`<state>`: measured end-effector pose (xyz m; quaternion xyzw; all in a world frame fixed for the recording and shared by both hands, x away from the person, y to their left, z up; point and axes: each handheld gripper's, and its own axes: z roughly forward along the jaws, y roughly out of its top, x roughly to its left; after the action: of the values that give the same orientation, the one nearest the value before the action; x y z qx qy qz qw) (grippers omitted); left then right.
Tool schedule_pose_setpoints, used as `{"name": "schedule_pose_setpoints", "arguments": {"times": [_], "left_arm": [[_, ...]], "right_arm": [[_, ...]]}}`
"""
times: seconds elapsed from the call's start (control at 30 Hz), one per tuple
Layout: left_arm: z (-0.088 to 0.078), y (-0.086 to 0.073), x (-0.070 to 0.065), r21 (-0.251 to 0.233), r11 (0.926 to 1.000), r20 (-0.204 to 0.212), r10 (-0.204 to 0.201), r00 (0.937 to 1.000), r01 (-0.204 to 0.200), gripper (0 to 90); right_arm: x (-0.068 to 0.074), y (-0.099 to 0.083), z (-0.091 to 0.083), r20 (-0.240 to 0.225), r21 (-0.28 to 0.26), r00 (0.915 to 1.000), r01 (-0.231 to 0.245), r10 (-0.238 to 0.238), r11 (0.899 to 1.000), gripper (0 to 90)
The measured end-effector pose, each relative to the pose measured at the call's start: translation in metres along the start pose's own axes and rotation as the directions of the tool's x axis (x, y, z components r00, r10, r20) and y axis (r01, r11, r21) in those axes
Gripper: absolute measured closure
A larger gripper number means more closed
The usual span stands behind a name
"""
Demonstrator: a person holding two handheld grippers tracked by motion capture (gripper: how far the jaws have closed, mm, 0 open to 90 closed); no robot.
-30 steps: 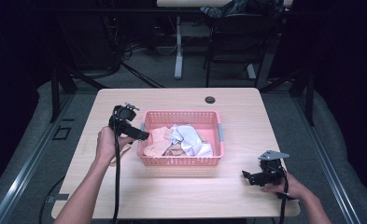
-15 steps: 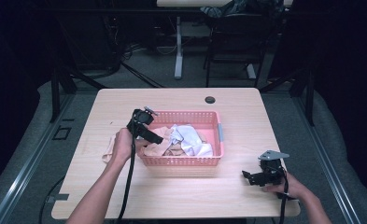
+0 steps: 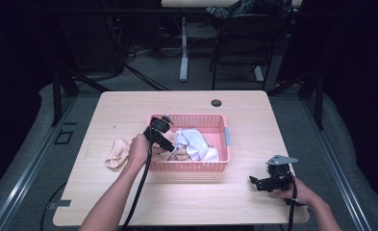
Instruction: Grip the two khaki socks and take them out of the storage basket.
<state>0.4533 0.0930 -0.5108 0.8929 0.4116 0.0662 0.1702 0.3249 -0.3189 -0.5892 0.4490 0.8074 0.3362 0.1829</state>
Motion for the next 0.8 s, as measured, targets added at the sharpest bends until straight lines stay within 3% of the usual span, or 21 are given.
{"name": "schedule_pose_setpoints", "arguments": {"times": [0.2,0.47,0.63,0.8], "left_arm": [[0.01,0.005,-0.003,0.039,0.9992,-0.008,0.013,0.9999,-0.012,39.7],[0.02,0.007,-0.002,0.071,0.9973,-0.038,-0.018,0.9991,0.021,46.0],[0.023,0.008,0.0,0.091,0.9954,-0.056,-0.025,0.9981,0.03,55.1],[0.025,0.009,0.0,0.115,0.9926,-0.069,-0.031,0.9972,0.039,70.5]], "right_arm": [[0.0,0.0,0.0,-0.001,0.0,1.0,0.0,0.0,1.0,0.0],[0.0,0.0,0.0,0.004,0.002,1.0,0.002,-0.002,1.0,0.0],[0.0,0.0,0.0,0.001,0.001,1.0,0.001,-0.001,1.0,0.0],[0.0,0.0,0.0,0.004,0.002,1.0,0.002,-0.002,1.0,0.0]]}}
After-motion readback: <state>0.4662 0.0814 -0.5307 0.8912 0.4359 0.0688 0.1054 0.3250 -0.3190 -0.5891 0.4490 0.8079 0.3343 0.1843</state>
